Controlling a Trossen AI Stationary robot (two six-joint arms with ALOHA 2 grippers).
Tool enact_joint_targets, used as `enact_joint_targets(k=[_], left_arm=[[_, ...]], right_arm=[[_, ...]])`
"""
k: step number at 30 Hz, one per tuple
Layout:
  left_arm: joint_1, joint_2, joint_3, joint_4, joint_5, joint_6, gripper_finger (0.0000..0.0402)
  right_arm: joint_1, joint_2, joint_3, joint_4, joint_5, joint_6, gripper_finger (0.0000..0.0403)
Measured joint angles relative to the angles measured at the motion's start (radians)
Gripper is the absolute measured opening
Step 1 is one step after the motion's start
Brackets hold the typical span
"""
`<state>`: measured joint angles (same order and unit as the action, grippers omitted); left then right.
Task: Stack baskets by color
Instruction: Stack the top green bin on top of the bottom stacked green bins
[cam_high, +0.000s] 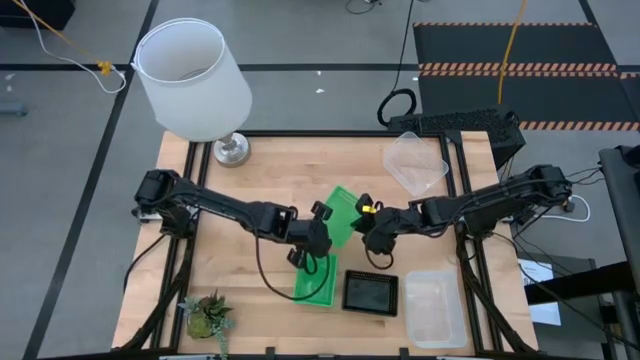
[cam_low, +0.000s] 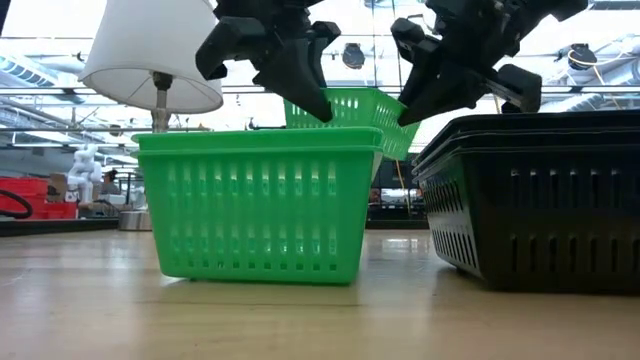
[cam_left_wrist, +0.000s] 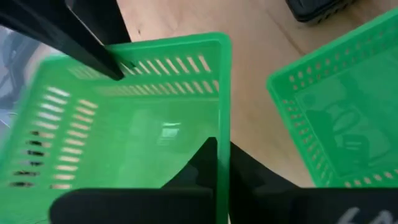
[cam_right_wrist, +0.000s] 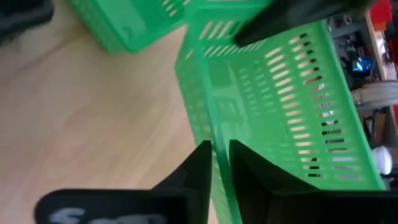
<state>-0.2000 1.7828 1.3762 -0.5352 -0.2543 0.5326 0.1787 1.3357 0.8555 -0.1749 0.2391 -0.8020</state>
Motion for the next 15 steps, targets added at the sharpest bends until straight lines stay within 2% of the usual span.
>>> enact_joint_targets(k=[4,11,15], left_arm=[[-0.012,-0.002,0.0,-0.013,-0.005,-0.052,0.0015],[-0.063,-0.019,0.01,-0.03,-0.015,-0.236,0.0005],[-0.115,-0.03,0.01,-0.038,-0.011,-0.352,0.0013]], right_arm=[[0.008,-0.001,0.0,0.052,0.004,0.066,0.0081],[0.095,-0.05,-0.001,0.197,0.156,0.198,0.0164],[0.148,-0.124,-0.001,0.194,0.178,0.24,0.021]])
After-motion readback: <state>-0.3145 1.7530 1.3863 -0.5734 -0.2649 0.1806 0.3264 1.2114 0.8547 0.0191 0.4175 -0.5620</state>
